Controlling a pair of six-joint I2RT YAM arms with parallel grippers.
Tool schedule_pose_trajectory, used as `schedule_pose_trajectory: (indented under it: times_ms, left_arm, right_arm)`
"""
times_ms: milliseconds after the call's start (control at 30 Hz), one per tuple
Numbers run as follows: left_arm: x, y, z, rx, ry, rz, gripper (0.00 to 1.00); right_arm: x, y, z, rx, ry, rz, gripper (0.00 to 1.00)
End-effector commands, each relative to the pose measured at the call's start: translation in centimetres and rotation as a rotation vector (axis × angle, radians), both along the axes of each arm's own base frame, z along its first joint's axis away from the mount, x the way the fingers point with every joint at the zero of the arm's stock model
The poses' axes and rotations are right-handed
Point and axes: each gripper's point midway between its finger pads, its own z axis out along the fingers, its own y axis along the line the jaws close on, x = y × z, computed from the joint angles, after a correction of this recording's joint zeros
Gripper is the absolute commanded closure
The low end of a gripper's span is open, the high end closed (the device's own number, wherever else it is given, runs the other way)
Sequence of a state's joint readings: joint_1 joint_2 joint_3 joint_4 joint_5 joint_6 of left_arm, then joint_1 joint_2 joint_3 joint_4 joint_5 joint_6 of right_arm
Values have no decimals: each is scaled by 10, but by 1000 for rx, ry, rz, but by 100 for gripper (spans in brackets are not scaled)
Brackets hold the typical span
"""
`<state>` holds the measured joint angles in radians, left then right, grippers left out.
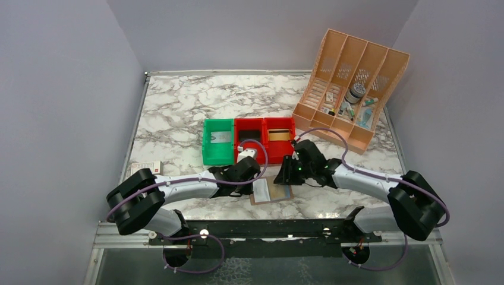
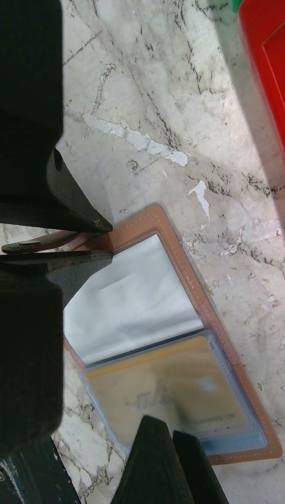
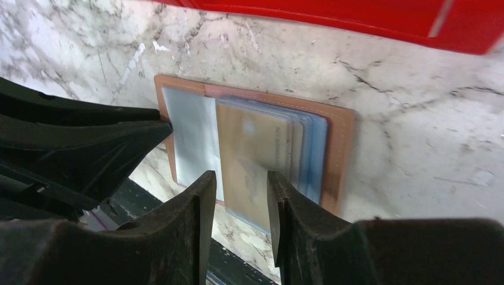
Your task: Take the credit cards out of the card holder
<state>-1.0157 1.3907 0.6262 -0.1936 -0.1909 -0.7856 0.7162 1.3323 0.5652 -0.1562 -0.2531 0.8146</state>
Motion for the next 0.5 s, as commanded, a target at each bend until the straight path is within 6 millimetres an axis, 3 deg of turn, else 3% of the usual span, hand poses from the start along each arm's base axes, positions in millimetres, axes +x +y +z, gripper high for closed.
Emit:
schedule_pose_trajectory:
  times_ms: [0, 133, 467]
  left_arm:
    - [-2, -5, 1, -5, 18, -25, 81]
    - [-2, -5, 1, -4, 16, -23, 81]
    - [-1, -7, 2, -5, 16, -30, 82]
  right_arm:
    - [14, -22, 10, -72, -93, -102, 61]
    - [12, -22, 13, -73, -118, -63, 59]
    - [-7, -7, -17, -32, 21, 13, 63]
